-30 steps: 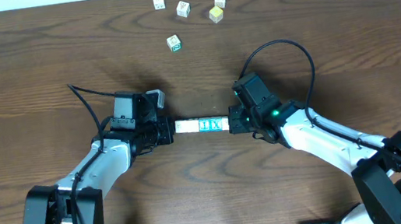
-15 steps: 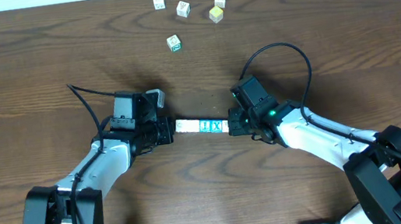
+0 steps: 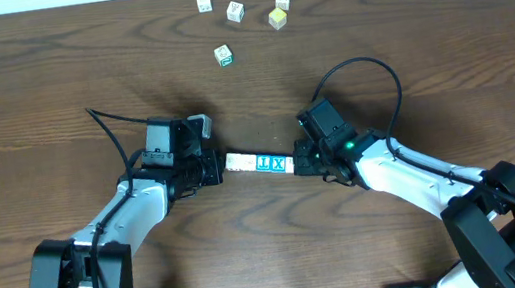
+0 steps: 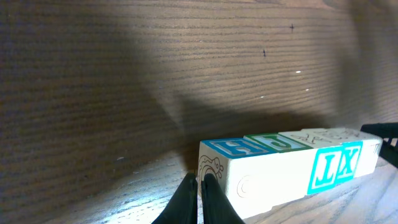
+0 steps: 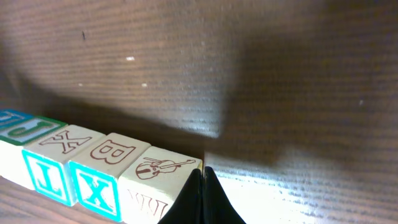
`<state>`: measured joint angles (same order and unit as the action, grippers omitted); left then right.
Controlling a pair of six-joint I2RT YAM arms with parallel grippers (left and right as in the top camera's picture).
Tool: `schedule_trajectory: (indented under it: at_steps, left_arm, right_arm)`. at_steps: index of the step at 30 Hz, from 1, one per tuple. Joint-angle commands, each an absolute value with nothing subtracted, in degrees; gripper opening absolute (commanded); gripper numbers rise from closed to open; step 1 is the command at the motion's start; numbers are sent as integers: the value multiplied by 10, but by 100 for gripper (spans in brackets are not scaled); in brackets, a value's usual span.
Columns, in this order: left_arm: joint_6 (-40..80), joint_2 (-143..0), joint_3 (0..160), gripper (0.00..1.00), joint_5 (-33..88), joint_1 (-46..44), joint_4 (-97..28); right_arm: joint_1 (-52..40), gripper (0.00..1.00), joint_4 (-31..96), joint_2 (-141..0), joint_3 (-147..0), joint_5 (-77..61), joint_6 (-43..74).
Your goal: Lift 5 blocks
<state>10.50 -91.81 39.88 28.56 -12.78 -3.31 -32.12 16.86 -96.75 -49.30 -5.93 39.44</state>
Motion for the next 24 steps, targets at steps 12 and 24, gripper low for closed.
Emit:
schedule_trajectory:
  at_steps: [12,24]
  left_arm:
    - [108,-905,413,7,379,-152,-27]
    - [101,-905,413,7,357,-152,-55]
  right_arm:
    - [-354,1,191,-967,-503,-108,399]
    - [-353,1,180,-967,-503,-108,385]
